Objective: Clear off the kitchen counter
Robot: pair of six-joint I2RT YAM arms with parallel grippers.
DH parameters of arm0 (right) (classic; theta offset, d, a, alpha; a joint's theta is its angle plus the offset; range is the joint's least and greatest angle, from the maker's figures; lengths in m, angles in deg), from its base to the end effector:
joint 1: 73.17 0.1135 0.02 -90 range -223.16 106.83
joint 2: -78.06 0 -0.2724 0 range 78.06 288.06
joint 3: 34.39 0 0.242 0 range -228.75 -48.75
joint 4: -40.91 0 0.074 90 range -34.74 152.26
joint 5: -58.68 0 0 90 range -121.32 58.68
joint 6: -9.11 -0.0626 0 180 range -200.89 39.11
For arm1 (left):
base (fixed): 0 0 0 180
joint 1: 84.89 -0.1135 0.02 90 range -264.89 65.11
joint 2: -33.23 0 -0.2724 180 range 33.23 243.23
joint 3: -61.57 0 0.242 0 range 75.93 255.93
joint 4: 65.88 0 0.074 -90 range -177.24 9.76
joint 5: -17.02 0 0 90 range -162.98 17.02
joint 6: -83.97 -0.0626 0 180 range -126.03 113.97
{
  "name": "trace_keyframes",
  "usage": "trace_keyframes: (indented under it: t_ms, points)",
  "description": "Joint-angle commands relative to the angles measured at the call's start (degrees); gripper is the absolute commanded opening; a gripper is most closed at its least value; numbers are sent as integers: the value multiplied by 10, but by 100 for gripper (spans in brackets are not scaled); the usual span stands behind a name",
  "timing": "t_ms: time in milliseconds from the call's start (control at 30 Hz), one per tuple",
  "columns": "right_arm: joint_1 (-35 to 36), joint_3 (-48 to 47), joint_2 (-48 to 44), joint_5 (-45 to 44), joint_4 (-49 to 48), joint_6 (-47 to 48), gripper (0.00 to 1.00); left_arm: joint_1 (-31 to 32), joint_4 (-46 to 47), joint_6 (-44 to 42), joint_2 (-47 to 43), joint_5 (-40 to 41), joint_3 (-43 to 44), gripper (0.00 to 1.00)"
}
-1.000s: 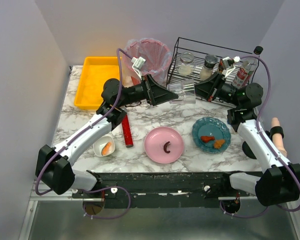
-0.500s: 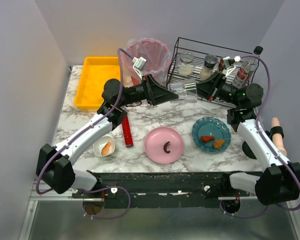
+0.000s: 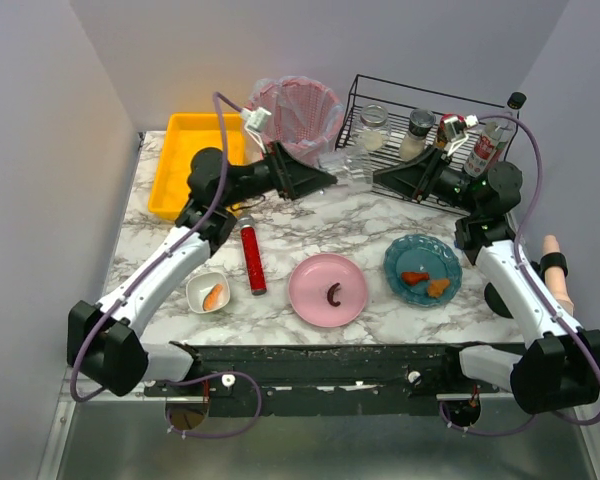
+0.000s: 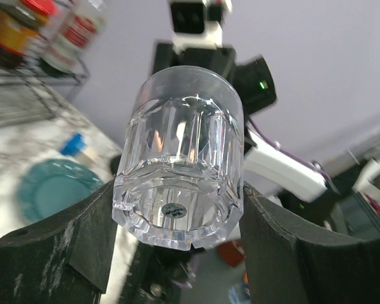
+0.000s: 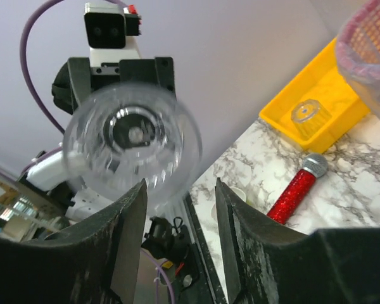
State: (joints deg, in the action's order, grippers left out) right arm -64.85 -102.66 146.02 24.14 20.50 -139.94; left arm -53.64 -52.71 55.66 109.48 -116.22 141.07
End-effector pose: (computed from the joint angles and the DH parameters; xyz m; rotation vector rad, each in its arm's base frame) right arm 0.2520 0.0890 0.4060 -0.3210 1.5232 1.5364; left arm 0.2441 -0.1983 0.4256 0.3584 1.5901 -1.7894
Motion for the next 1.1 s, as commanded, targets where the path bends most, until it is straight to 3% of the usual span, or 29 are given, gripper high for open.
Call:
trace_keyframes:
  t_ms: [0, 167, 233, 400, 700, 1067]
  points:
    - [-12, -4, -15, -36, 74, 44, 57, -100, -37, -29, -63, 21, -7, 0]
    - [-22, 4, -14, -36, 87, 44, 57, -235, -193, -123, -93, 45, 1, 0]
    - [-23, 5, -14, -34, 97, 52, 57, -270, -370, -211, -90, 119, 44, 0]
    - [-23, -3, -22, -42, 156, 95, 57, -334, -588, -367, -38, 323, 142, 0]
    - [-23, -14, -37, -64, 261, 169, 57, -365, -714, -467, 115, 552, 279, 0]
    - [-23, 0, -53, -77, 309, 211, 57, -365, -832, -515, 345, 582, 498, 0]
